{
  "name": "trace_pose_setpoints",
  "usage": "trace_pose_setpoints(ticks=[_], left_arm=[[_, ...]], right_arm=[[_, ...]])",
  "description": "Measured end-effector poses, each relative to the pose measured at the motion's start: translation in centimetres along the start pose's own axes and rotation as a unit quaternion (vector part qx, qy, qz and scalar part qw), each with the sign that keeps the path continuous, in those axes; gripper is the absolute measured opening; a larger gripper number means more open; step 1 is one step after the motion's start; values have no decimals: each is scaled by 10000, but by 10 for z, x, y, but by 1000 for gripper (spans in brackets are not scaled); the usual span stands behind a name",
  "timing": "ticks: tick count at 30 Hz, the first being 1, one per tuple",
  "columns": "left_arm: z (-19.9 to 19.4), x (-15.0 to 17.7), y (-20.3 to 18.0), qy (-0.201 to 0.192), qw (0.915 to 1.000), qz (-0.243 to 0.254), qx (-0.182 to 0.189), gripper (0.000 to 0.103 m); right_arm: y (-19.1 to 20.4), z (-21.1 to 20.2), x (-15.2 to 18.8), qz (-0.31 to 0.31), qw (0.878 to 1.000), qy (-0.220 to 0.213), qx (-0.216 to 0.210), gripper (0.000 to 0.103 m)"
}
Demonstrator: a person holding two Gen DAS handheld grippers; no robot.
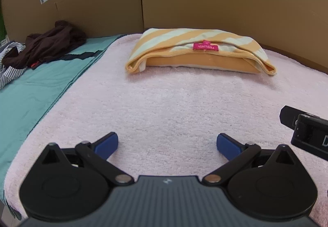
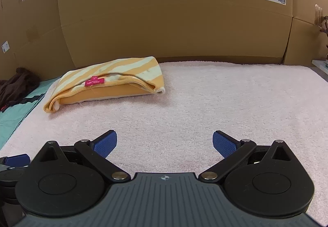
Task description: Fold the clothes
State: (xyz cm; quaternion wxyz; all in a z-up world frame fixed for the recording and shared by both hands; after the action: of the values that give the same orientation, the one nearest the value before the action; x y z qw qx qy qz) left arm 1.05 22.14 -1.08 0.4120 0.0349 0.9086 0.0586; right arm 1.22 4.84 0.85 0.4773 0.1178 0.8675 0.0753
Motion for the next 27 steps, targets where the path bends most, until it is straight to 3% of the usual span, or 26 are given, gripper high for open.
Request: trace_pose_setpoints(ticks=[16,27], left_arm=[[2,-1,2,22,10000,-43,1,103],[5,-1,29,32,9993,-253,-265,103]], right_arm=[[11,6,-2,42,9996,95,-253,102],[37,13,1,-123,9987,91,-476,101]])
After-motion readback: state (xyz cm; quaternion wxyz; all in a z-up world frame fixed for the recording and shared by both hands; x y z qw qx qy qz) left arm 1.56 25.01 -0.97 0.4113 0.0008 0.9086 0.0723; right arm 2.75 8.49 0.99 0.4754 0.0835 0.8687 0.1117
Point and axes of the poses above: each gripper's, at about its wrist camera, not at the fingertips, and z roughly the way its jaws point, y to its left, x to its underside, the point moved 4 cm from there along z, roughly the way its jaws point, and after that the axes turned 9 degrees about z, right-handed, at the moved point
